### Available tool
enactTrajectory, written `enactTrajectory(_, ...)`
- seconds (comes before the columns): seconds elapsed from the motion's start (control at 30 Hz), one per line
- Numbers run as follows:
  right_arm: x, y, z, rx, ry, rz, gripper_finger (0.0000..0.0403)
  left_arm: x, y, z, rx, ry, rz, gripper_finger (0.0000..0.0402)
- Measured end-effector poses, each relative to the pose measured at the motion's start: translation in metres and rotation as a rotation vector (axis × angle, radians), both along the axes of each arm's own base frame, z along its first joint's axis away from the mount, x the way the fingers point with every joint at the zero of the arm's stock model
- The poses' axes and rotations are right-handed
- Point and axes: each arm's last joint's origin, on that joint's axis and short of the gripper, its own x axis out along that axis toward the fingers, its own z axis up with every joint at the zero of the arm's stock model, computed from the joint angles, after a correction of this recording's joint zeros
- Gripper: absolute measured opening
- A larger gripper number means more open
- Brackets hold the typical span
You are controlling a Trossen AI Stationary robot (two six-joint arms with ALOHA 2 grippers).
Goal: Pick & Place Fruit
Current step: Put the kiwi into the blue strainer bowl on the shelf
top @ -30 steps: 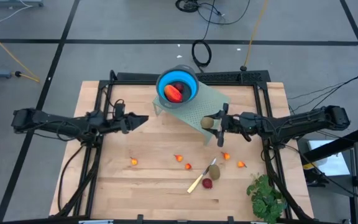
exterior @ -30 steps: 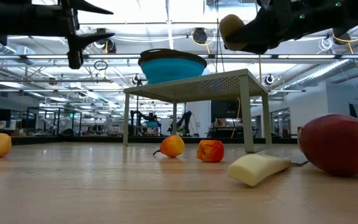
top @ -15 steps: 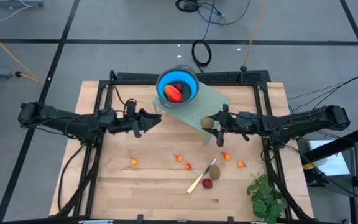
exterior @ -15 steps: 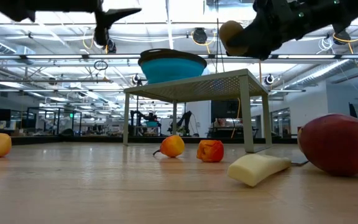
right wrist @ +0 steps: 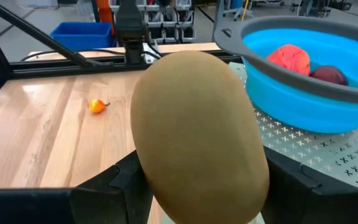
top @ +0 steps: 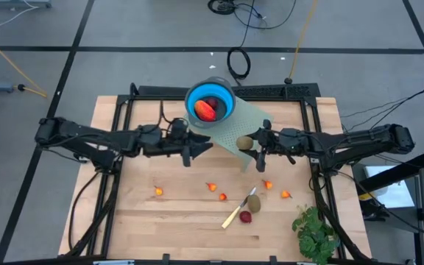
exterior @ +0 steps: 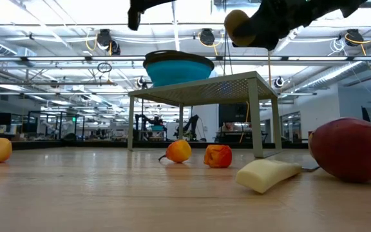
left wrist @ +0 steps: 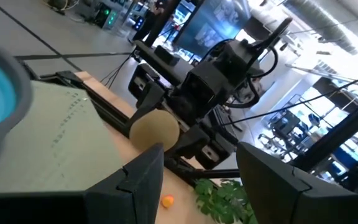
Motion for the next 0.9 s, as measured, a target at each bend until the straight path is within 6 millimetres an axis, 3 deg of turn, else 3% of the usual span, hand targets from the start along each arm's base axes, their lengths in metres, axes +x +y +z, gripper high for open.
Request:
enactTrajectory(0.57, 0.001, 0.000, 0.004, 0.000, -0.014, -0.002, 0.0215, 0.073, -0.005, 0.010, 0.120, 0.099, 0.018, 0.0205)
enactTrajectory(0.9, 0.001, 0.000, 0.004, -0.004, -0.013, -0.001, 0.0215, 0.092, -0.009, -0.008, 0.227, 0.233, 0.100, 0.0205)
